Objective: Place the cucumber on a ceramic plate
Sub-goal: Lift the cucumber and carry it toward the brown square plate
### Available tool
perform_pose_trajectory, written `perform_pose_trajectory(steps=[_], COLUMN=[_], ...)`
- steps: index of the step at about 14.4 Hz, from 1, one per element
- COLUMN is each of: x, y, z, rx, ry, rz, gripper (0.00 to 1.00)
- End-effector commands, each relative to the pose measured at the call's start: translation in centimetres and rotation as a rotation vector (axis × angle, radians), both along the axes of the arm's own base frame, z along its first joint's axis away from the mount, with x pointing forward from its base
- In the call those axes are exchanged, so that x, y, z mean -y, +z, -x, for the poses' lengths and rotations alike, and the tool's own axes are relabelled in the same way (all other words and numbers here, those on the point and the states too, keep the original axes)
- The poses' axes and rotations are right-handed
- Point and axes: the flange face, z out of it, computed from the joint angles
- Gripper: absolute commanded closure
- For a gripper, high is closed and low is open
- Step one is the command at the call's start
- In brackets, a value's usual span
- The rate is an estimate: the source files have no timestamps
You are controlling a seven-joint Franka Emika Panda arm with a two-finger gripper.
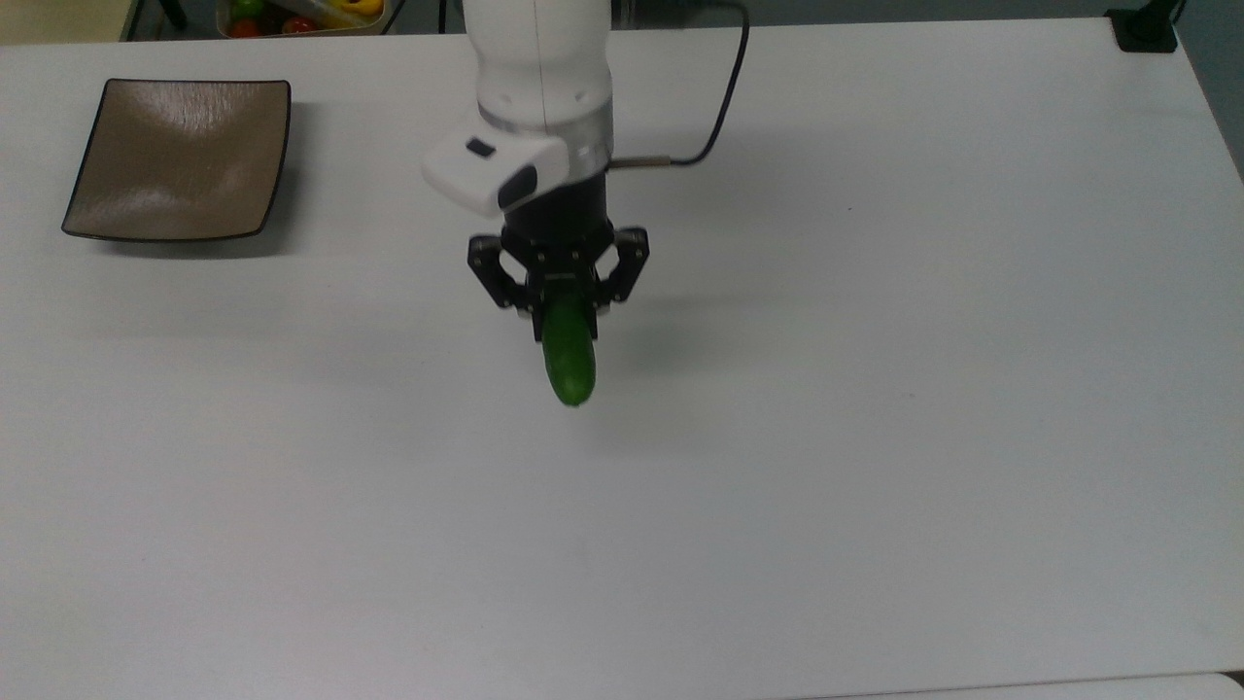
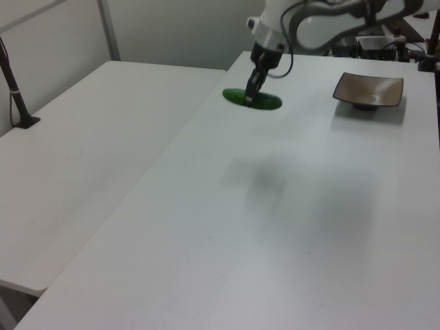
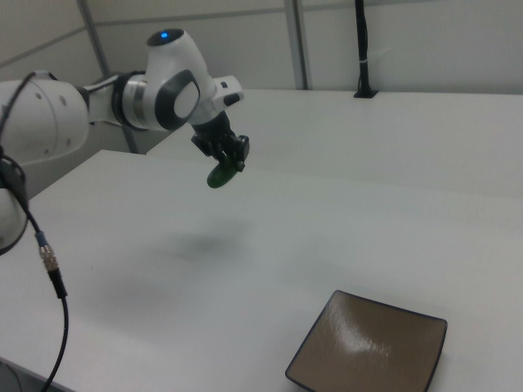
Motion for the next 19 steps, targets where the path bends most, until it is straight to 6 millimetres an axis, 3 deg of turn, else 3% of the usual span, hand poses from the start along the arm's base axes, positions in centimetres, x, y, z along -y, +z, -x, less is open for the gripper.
perform_pose_trajectory(steps=[1, 4, 8, 10, 12, 14, 15, 17, 19], x=[1.6, 2.3, 6.7, 11.5, 18.5, 23.6, 25.7, 31.8, 35.1], y=[3.8, 5.4, 6.7, 6.6, 6.4, 5.8, 5.2, 3.3, 1.5], z=[5.2, 8.9, 11.0, 11.1, 11.6, 12.2, 12.5, 13.9, 15.3], rx=[-0.069, -0.140, -0.184, -0.198, -0.198, -0.197, -0.204, -0.236, -0.265], ry=[-0.021, 0.022, 0.021, 0.001, 0.003, 0.020, 0.039, 0.081, 0.137], rz=[-0.012, 0.007, 0.019, 0.012, 0.023, 0.039, 0.048, 0.066, 0.074], gripper=[0.88, 0.88, 0.88, 0.88, 0.88, 0.88, 0.88, 0.86, 0.86])
